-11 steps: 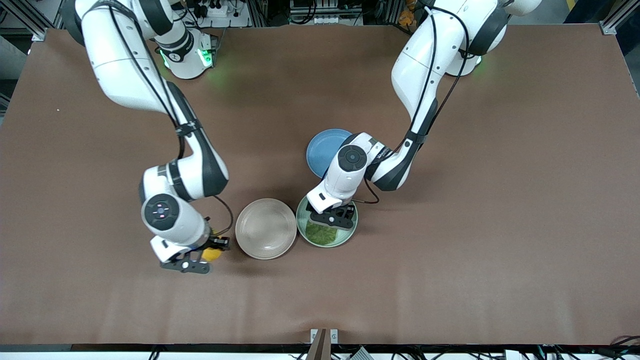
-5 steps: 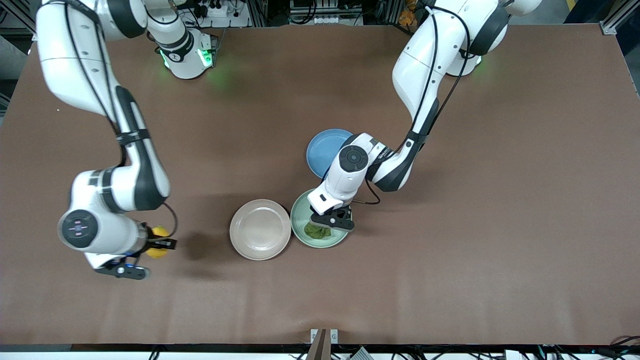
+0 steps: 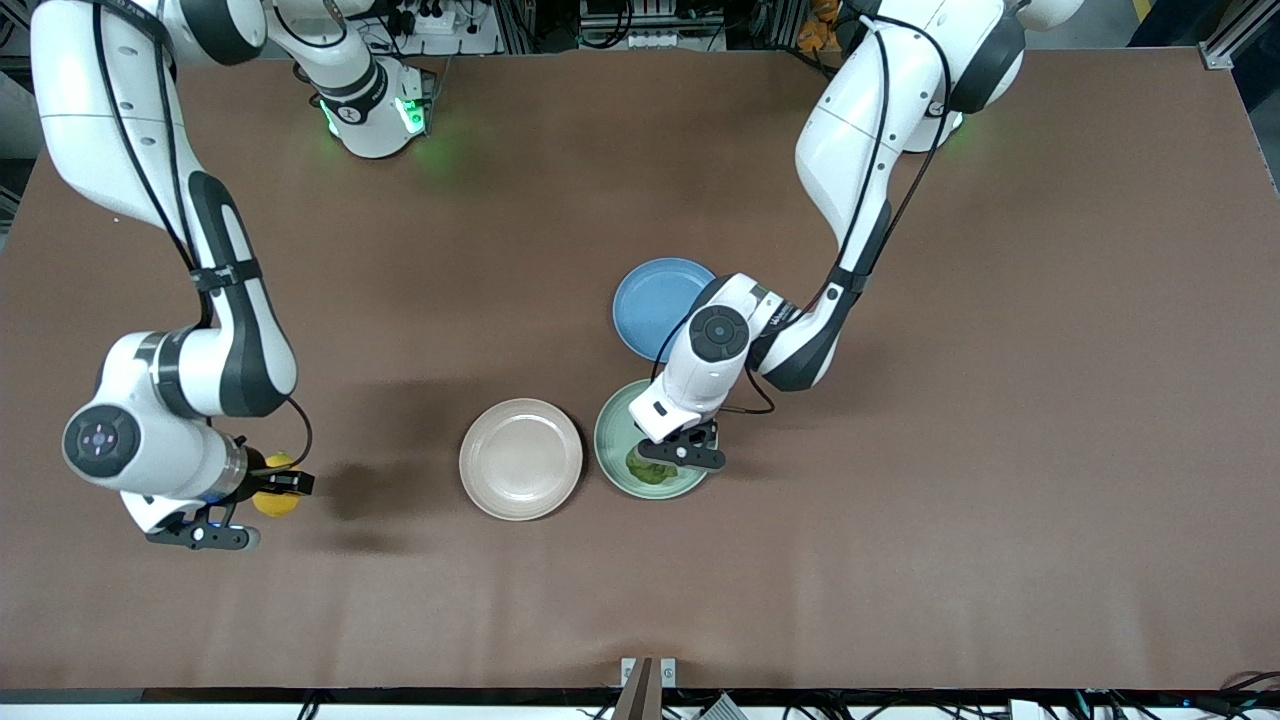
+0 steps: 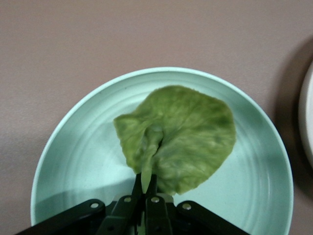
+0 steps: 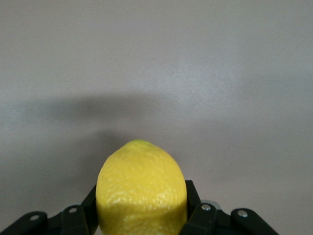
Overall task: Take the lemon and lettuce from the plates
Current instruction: 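Carry the lemon off the plate with the right gripper while the left lifts lettuce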
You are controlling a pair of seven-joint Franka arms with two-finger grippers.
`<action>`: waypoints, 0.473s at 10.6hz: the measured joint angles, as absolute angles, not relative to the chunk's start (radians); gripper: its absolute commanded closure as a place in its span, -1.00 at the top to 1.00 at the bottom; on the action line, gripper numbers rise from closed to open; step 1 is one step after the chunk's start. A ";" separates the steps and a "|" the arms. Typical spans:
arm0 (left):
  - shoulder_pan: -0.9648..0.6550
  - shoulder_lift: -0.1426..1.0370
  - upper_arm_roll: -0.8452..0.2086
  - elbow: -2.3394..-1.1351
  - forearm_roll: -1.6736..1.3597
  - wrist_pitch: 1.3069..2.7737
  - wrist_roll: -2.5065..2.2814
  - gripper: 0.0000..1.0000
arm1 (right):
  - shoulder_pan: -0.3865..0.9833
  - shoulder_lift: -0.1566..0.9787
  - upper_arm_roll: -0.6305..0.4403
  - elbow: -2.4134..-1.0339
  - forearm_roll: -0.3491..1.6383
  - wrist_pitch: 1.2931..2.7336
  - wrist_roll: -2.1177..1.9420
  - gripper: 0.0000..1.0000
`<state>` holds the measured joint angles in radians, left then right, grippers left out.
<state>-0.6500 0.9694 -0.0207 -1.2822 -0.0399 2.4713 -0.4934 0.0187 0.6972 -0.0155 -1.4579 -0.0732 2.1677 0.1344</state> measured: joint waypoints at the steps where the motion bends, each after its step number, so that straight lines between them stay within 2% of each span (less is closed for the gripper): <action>1: -0.645 0.967 -0.021 -1.277 -0.041 2.447 -0.493 -1.00 | 0.019 0.662 -0.015 -1.535 -0.074 2.236 0.129 -1.00; 5: -0.618 0.950 -0.021 -1.233 -0.085 2.313 -0.494 -1.00 | 0.020 0.603 -0.013 -1.605 -0.074 2.262 0.107 -1.00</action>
<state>-0.6182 0.9496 -0.0211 -1.2334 -0.0845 2.3125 -0.4937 0.0196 0.6027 -0.0130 -1.6051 -0.0742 2.2624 0.1068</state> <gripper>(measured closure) 0.965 0.317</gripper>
